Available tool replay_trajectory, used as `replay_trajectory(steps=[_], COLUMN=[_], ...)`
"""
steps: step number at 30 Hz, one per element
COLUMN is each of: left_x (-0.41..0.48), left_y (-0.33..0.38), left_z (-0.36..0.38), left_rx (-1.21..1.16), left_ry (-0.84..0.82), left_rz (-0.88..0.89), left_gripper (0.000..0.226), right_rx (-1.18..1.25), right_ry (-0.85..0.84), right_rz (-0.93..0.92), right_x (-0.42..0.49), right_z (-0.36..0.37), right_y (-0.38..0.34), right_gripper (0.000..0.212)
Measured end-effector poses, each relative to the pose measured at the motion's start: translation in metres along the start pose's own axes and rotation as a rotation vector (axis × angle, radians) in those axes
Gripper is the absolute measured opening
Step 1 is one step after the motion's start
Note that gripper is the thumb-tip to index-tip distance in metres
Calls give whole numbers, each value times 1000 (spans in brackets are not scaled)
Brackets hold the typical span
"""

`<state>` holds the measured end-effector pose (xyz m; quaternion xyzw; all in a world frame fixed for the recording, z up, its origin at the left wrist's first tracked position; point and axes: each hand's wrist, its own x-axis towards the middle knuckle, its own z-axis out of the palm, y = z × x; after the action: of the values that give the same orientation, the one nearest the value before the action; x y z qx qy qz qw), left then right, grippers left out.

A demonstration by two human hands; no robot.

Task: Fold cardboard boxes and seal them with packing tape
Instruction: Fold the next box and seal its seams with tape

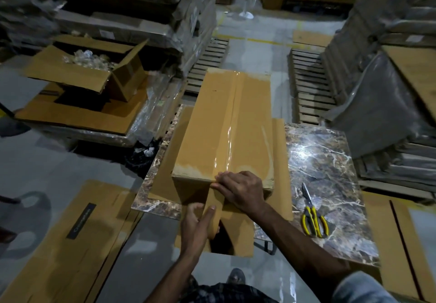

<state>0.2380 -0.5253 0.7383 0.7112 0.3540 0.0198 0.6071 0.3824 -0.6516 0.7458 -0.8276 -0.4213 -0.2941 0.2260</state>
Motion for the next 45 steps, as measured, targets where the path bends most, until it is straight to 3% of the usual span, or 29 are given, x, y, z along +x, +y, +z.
replay_trajectory(steps=[2,4,10,14,18,23,25,27,29,31,33,35,37,39,45], left_x=[2,3,16,16,18,17,15,17,21,22,21,18,16,16,15], left_y=[6,15,27,36,35,37,39,36,30,28,29,31,32,31,31], left_z=[-1,-2,-5,-4,-3,8,12,14,15,17,19,22,23,21,18], left_rx=[-46,-146,-101,-80,-83,-52,-34,-26,-17,-24,-27,-34,-65,-67,-87], left_ry=[-53,-134,-245,-301,-298,-306,-291,-265,-239,-213,-192,-179,-165,-157,-139], left_rz=[-49,-112,-135,-128,-154,-164,-152,-132,-134,-121,-135,-139,-145,-136,-131], left_gripper=[48,29,18,14,13,11,10,11,12,11,10,10,14,19,18], right_rx=[-6,-23,-29,44,143,292,342,339,256,154,56,-11,-16,-16,-98], right_ry=[15,47,28,-134,-409,-521,-434,-162,128,236,90,-227,-464,-549,-688], right_rz=[-22,-50,-89,-24,14,107,155,248,515,923,1297,1457,1466,1418,1535], right_x=[-2,-2,1,2,0,0,-2,-15,-44,-87,-141,-192,-219,-228,-219], right_z=[3,5,5,-2,-25,-42,-56,-77,-94,-101,-99,-93,-89,-84,-66], right_y=[1,1,1,3,23,31,31,37,54,81,110,129,131,135,168], right_gripper=[24,23,21,24,37,48,42,35,26,20,42,69,55,43,60])
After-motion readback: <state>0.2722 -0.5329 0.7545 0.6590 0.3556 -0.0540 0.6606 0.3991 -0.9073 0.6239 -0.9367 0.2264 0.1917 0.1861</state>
